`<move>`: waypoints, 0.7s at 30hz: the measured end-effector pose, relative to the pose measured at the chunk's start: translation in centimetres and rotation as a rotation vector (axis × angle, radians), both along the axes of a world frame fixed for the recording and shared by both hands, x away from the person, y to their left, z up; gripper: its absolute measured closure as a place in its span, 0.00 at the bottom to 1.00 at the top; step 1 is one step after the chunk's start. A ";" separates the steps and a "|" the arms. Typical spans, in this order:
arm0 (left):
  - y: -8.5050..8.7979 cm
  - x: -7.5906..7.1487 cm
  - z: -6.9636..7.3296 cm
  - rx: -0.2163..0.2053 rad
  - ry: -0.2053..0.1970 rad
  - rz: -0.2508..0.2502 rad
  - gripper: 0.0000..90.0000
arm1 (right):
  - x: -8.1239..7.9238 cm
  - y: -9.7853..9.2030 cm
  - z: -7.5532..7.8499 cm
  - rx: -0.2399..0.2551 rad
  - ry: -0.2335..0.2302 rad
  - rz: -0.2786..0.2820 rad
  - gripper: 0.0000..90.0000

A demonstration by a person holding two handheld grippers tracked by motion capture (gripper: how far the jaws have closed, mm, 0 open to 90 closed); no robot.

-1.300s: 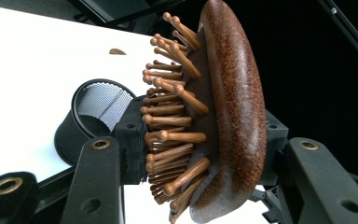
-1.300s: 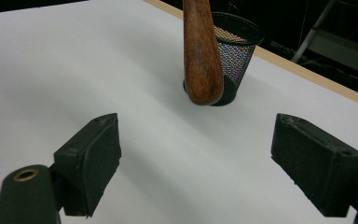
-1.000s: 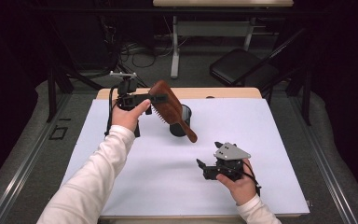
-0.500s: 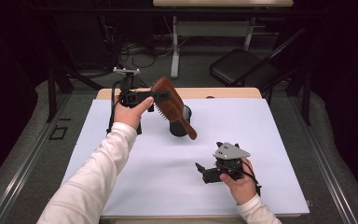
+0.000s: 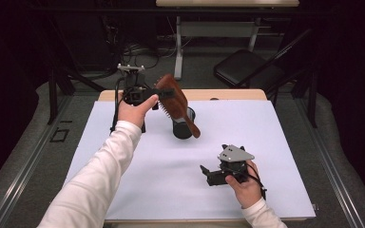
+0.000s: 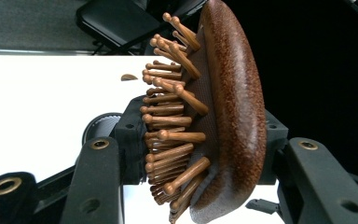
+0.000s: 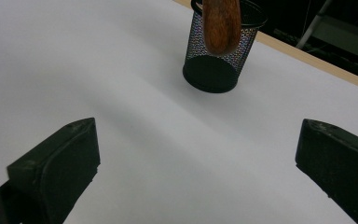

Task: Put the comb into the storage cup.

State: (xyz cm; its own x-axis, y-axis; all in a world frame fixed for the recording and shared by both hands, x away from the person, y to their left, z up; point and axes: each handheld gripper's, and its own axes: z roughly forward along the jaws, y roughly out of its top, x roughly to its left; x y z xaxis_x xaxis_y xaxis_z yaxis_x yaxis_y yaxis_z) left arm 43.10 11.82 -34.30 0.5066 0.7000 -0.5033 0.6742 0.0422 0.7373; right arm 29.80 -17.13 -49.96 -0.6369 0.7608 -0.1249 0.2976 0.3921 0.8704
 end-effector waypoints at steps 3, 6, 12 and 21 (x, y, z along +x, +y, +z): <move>0.0 0.0 0.1 0.014 -0.021 0.009 0.56 | 0.0 0.0 -0.1 -0.003 0.004 0.000 0.00; 0.1 0.1 0.2 0.022 -0.039 0.018 0.56 | 0.0 0.1 -0.2 -0.006 0.011 0.002 0.00; 0.6 0.3 0.3 0.010 -0.059 0.040 0.56 | 0.0 0.1 -0.3 -0.009 0.016 0.006 0.00; 1.5 0.6 1.0 -0.001 -0.077 0.077 0.56 | 0.1 0.2 -0.4 -0.015 0.022 0.010 0.00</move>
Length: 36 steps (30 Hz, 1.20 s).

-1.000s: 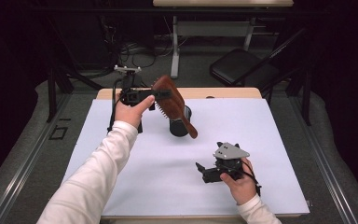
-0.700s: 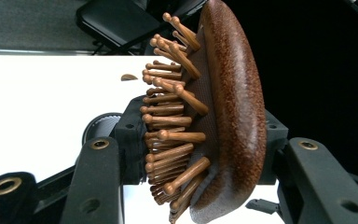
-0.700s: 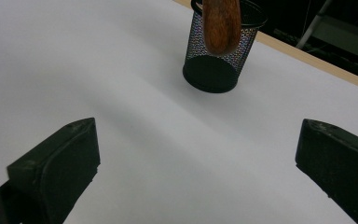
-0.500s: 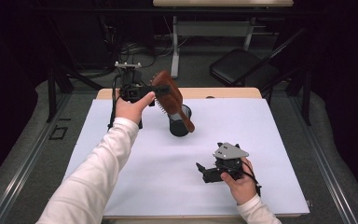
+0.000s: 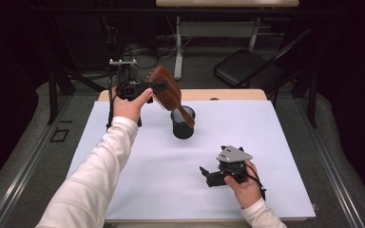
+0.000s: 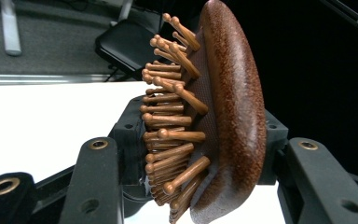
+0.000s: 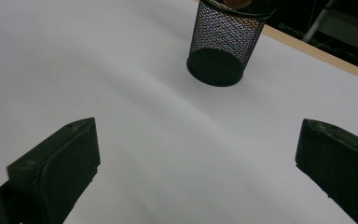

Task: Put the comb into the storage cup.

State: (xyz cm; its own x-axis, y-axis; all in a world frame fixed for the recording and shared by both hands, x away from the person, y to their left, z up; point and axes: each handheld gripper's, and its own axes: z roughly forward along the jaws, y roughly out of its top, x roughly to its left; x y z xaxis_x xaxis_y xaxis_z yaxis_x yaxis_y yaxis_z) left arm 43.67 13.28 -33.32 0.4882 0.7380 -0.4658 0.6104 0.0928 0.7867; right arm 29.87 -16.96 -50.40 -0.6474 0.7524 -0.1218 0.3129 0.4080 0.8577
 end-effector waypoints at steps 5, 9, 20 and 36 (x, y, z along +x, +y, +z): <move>0.4 0.2 0.0 0.000 -0.001 0.014 0.55 | 0.0 0.0 0.0 -0.004 0.000 0.005 0.00; 0.6 0.4 0.0 0.011 -0.006 0.032 0.56 | 0.0 0.1 0.0 -0.004 0.000 0.005 0.00; 0.8 1.0 -0.4 0.032 -0.020 0.072 0.55 | 0.0 0.1 -0.1 -0.007 0.002 0.006 0.00; 0.4 2.1 -1.4 0.029 -0.001 0.093 0.55 | 0.0 0.0 -0.1 -0.005 0.003 0.006 0.00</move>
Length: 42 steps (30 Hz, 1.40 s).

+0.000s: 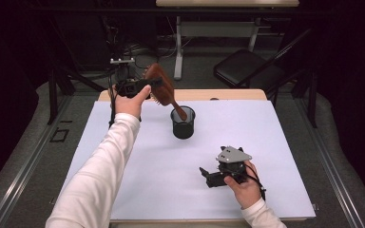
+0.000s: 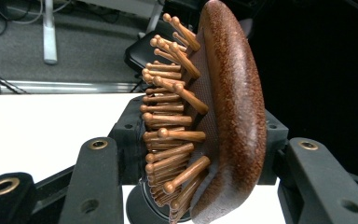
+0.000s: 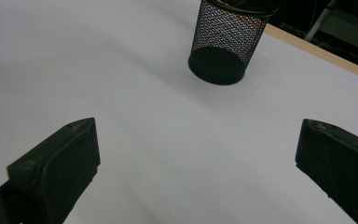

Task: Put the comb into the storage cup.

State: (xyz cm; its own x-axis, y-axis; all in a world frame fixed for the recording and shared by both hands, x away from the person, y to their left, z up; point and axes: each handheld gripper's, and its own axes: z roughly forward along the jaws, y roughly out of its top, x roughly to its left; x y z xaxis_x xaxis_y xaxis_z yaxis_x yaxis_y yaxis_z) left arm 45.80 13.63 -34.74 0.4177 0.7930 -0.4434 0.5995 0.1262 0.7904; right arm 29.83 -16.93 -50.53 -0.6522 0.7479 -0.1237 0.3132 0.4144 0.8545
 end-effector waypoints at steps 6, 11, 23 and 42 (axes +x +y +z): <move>-0.3 0.4 -0.5 0.010 0.005 0.011 0.55 | 0.0 0.0 0.0 -0.002 0.001 0.001 0.00; -0.5 0.6 -0.8 0.020 0.003 0.018 0.55 | 0.0 0.0 0.0 -0.002 0.002 0.002 0.00; -1.4 0.8 -2.2 0.069 -0.016 0.024 0.55 | 0.0 0.0 -0.1 -0.007 0.005 0.005 0.00; -2.9 0.9 -3.6 0.161 -0.057 -0.013 0.55 | 0.1 0.0 -0.2 -0.010 0.005 0.010 0.00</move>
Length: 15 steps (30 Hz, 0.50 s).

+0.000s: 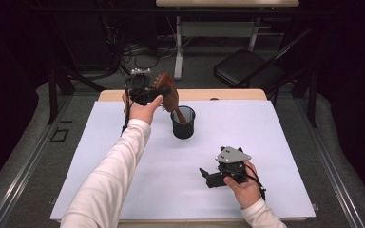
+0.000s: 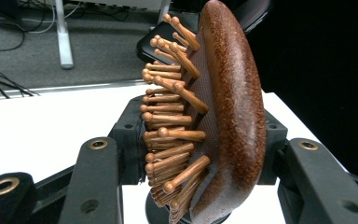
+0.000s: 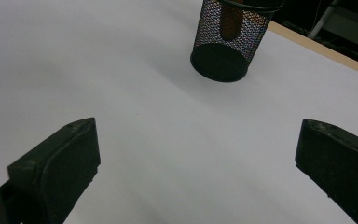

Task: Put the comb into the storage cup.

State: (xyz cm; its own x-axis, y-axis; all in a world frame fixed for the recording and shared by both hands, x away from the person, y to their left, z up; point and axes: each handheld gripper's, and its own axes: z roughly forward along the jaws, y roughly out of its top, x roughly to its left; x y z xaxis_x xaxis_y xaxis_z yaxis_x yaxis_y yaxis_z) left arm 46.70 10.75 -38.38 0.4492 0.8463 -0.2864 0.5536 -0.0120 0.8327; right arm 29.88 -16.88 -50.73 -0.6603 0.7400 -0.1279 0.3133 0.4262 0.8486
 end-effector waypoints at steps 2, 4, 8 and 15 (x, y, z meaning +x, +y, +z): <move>-0.1 0.0 -0.1 0.012 0.001 -0.001 0.55 | 0.0 0.0 0.0 -0.003 0.002 0.000 0.00; -0.2 0.0 -0.2 0.016 -0.004 -0.003 0.55 | 0.0 0.0 0.0 -0.005 0.001 0.000 0.00; -0.4 0.0 -0.3 0.029 -0.007 -0.004 0.56 | 0.0 0.0 0.0 -0.006 -0.001 0.001 0.00; -0.8 0.1 -0.5 0.060 -0.023 -0.010 0.56 | 0.0 0.1 -0.1 -0.008 0.000 0.001 0.00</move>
